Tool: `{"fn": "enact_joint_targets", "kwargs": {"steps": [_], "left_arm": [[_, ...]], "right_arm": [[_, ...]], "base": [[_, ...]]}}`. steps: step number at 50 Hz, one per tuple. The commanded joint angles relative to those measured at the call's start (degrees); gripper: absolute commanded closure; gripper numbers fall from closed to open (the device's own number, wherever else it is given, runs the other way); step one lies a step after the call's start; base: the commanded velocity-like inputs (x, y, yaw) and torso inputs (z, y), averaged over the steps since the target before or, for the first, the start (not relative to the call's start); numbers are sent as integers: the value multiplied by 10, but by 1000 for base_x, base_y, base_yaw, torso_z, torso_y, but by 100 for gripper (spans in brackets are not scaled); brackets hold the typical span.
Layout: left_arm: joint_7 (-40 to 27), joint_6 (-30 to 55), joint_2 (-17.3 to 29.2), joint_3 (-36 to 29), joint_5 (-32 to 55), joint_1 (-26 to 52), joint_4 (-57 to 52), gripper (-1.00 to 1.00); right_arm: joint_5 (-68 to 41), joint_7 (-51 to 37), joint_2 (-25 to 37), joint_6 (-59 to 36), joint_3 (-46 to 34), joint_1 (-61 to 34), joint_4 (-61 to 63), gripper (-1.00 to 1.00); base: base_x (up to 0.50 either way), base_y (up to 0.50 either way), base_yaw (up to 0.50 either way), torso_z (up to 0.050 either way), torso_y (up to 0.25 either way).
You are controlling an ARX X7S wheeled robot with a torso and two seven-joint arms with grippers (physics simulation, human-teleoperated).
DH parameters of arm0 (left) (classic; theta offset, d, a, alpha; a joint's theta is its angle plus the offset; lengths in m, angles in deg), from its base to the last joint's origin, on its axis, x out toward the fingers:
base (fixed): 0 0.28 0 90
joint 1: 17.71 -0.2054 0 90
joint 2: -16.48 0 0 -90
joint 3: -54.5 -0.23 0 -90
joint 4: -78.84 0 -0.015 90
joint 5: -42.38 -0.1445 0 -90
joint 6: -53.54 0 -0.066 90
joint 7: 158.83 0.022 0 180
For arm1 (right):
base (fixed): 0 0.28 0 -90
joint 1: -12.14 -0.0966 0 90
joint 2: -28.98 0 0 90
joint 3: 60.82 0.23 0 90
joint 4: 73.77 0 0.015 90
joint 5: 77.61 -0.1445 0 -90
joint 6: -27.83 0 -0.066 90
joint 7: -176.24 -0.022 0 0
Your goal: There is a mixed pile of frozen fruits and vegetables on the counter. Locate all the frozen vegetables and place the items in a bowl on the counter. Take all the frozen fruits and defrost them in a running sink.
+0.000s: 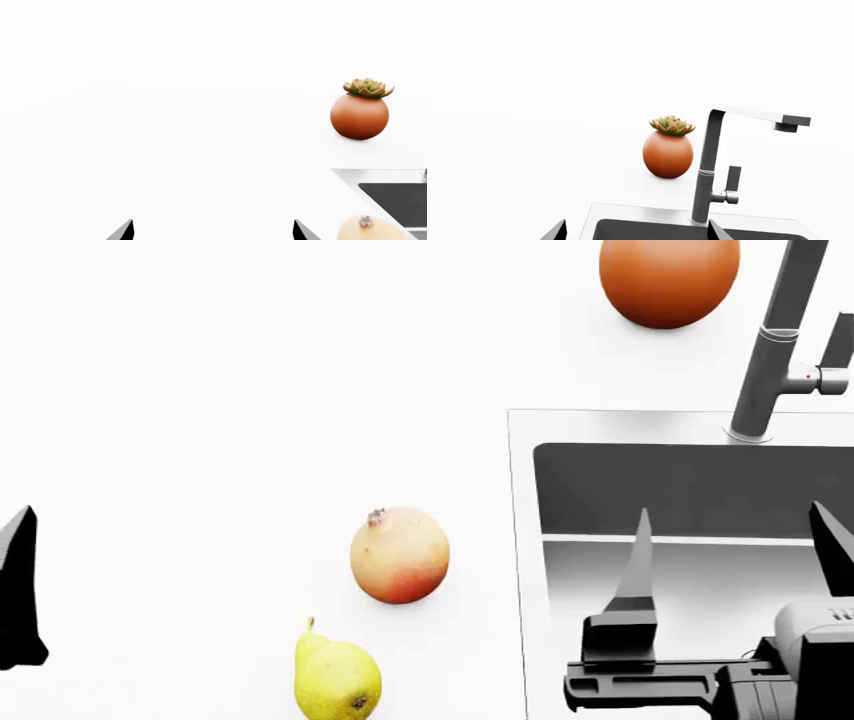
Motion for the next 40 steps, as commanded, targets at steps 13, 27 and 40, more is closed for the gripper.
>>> {"fn": "enact_joint_targets", "kwargs": {"steps": [13, 27, 40], "left_arm": [[-14, -3, 4, 7, 27, 3, -2, -100], [-9, -3, 8, 0, 22, 1, -1, -100], [-8, -7, 15, 6, 26, -1, 0, -100]], "right_arm": [[-64, -9, -18, -64, -44, -104, -37, -100], [-162, 131, -70, -171, -154, -316, -213, -100], [-125, 250, -115, -224, -265, -399, -337, -100]], "base": [[0, 0, 0, 0, 0], [0, 0, 0, 0, 0], [0, 0, 0, 0, 0]]}}
